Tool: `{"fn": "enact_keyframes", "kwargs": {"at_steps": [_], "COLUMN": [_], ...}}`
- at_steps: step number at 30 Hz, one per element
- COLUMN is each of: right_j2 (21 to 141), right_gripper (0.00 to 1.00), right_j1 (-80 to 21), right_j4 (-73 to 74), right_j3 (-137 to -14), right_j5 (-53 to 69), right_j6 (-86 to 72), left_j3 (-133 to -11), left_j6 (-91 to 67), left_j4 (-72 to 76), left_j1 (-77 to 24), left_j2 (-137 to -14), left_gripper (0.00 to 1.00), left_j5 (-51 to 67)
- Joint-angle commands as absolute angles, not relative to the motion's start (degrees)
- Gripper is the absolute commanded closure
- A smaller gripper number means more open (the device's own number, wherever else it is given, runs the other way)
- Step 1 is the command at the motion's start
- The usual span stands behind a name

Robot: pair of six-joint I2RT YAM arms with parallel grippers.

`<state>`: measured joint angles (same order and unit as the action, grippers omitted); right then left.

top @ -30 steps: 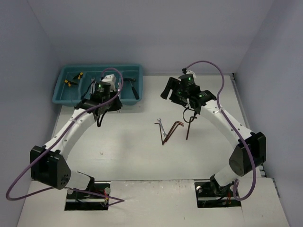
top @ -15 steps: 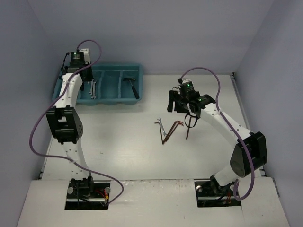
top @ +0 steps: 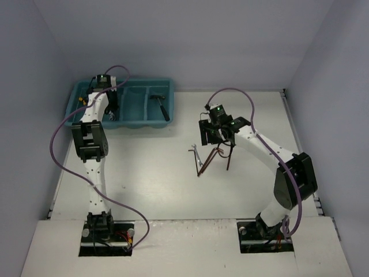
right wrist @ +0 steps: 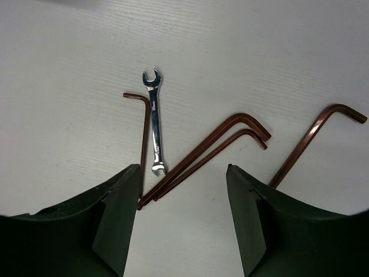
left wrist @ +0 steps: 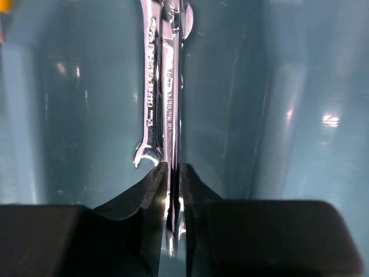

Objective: Sort the tools into containers

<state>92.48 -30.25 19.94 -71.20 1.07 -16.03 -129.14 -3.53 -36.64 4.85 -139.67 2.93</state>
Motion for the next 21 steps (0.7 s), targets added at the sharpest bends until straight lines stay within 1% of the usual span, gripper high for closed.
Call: {"fn": "enact_keyframes", "kwargs": {"at_steps": [1,5,8,10,13,15,17,21], "right_j2": [95.1,98.3,100.3,102.0,103.6,105.5,106.9,109.0], "right_gripper": [0.46,0.48,0.51,0.55,0.58,0.61,0.62,0.62], "right_j1": [-31.7,-33.1,-33.4,-33.6,-34.5,-35.4,-36.2,-37.1], "right_j4": [20.6,20.8,20.9,21.0,21.2,21.4,21.5,21.5], "right_j3": [-73.6,-74.5,-75.1,-75.2,-75.8,-76.6,-77.7,-79.3], "right_j5": [-2.5,-3.2,-3.3,-3.4,-3.6,-4.1,-4.7,-4.8], "right_j6": [-13.2,-12.5,-12.1,-11.6,-11.0,-10.4,-10.1,-10.3], "left_j3": [-132.7,-131.4,-130.8,-129.8,-127.5,-123.6,-120.7,-110.6], "left_j6": [-3.2,-3.5,-3.9,-5.3,-7.4,-9.4,-11.9,-15.5], "left_j4": [-33.8,-33.2,-33.1,-33.1,-33.2,-33.3,-33.5,-34.2], "left_j1": [4.8,4.9,4.9,4.9,4.7,4.6,4.6,4.3], "left_j2": [-136.1,-134.2,-131.8,-127.6,-120.7,-115.0,-109.0,-99.1], "left_gripper": [0.84,0.75,0.64,0.55,0.48,0.43,0.38,0.36], "left_j5": [1.3,0.7,0.5,0.6,-1.0,-1.3,-0.8,2.6]}}
